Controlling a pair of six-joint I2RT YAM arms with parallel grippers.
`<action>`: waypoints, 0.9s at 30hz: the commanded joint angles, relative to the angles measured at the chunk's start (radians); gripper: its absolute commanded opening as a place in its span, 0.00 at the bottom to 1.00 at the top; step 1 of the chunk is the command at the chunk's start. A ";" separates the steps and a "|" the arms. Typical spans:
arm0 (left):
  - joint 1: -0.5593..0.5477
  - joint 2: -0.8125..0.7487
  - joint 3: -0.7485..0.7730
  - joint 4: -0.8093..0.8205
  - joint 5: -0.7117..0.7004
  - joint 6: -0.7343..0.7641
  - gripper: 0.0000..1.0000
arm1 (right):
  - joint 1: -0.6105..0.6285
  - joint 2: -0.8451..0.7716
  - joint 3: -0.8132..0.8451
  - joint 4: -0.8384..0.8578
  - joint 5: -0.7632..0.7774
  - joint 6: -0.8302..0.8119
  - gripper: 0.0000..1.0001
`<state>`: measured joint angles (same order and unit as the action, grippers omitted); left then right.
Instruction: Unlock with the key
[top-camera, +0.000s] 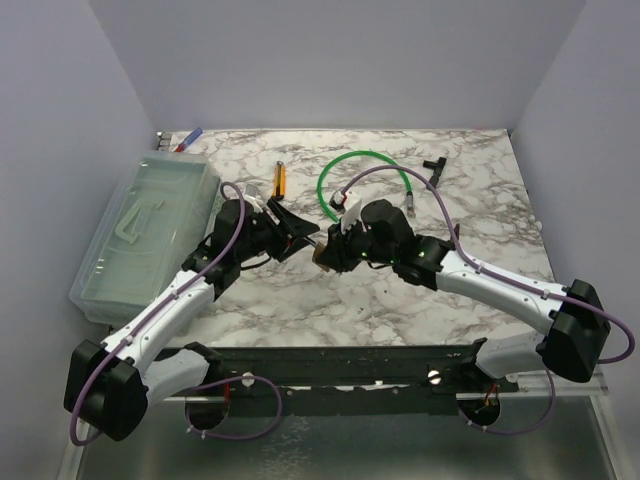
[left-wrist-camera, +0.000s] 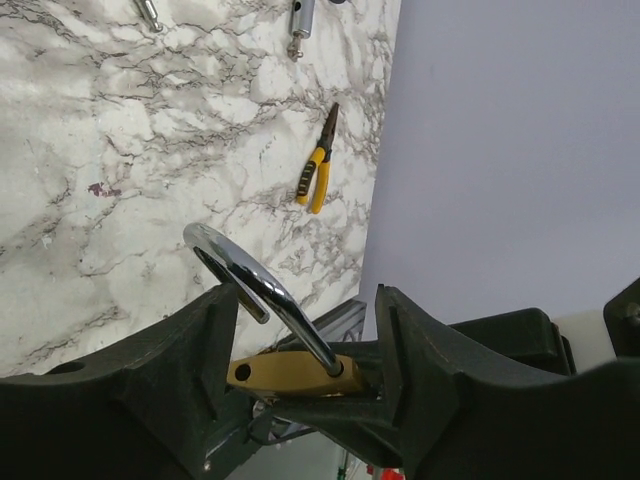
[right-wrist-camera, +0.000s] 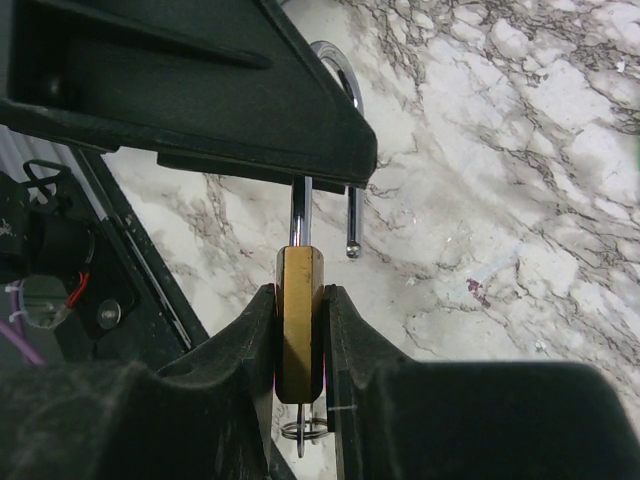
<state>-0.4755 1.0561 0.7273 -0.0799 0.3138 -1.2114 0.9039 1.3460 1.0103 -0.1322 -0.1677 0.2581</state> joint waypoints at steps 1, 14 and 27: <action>-0.005 0.020 0.022 0.047 -0.004 0.008 0.59 | 0.004 -0.047 -0.007 0.123 -0.066 0.032 0.00; -0.005 0.009 -0.062 0.260 -0.015 -0.008 0.26 | 0.004 -0.051 -0.134 0.353 -0.071 0.245 0.00; -0.005 -0.037 -0.134 0.357 -0.020 0.030 0.01 | 0.001 -0.038 -0.254 0.601 -0.085 0.535 0.00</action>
<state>-0.4797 1.0611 0.6270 0.1692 0.3096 -1.2205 0.9024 1.3174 0.7654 0.2802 -0.1917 0.6590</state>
